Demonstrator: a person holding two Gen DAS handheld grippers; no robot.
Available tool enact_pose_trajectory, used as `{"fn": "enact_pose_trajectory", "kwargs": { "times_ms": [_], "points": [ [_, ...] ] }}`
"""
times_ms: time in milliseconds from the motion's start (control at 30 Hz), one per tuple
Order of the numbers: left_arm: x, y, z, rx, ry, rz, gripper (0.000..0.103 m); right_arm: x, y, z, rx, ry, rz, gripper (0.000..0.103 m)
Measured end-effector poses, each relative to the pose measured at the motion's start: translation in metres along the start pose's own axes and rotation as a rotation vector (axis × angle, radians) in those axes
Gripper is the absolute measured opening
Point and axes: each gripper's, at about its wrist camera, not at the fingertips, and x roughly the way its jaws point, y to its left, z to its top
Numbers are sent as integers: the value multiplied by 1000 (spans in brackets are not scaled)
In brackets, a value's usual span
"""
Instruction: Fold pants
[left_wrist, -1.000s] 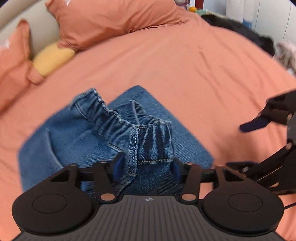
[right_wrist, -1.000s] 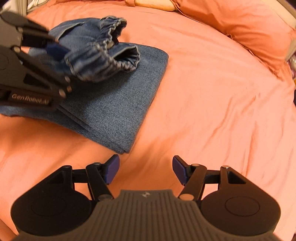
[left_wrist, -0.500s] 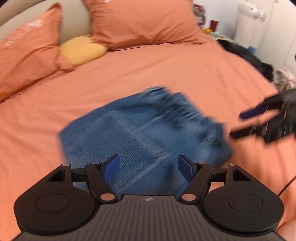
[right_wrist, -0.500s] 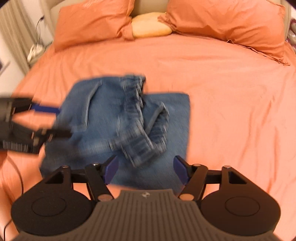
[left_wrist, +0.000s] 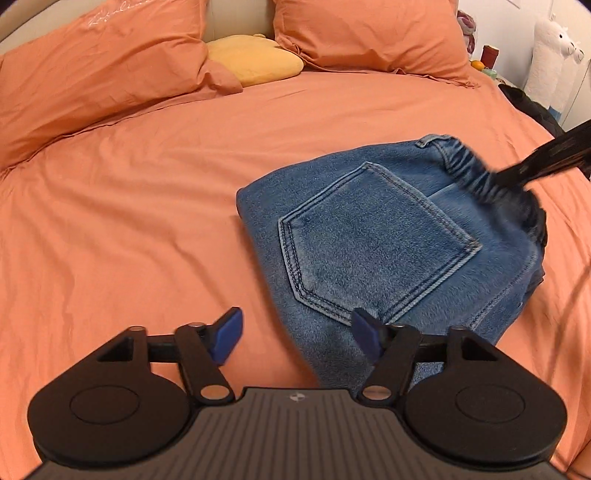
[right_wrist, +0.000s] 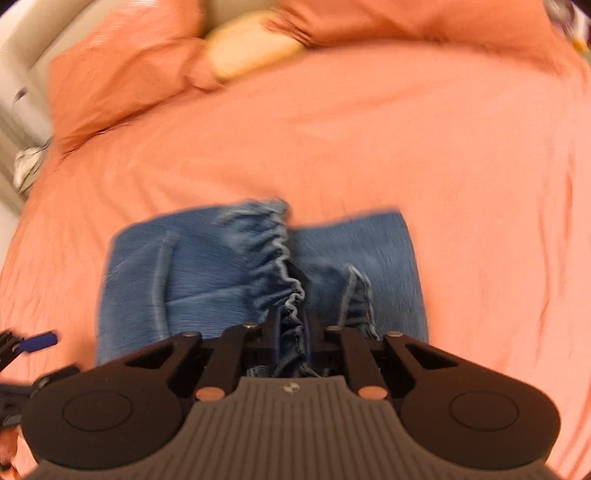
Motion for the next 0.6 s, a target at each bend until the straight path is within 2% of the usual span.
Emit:
{"fn": "enact_pose_trajectory", "kwargs": {
  "times_ms": [67,167,233,300,433,600],
  "points": [
    [3,1,2,-11,-16,-25,72,-30,13,2,-53,-29,35,2],
    [4,0,6,-37,-67,-54,58,-64,20,-8,-108,-53,27,0],
    [6,-2,10,-54,-86,-65,40,-64,9,-21,-104,-27,-25,0],
    [12,-7,16,-60,-83,-71,32,-49,-11,-38,-92,22,-81,0],
    [32,-24,25,-13,-56,-64,28,-14,-43,-59,19,42,-74,0],
    [63,-35,28,12,41,-28,28,19,-38,-62,-24,70,-115,1]
  ]
}}
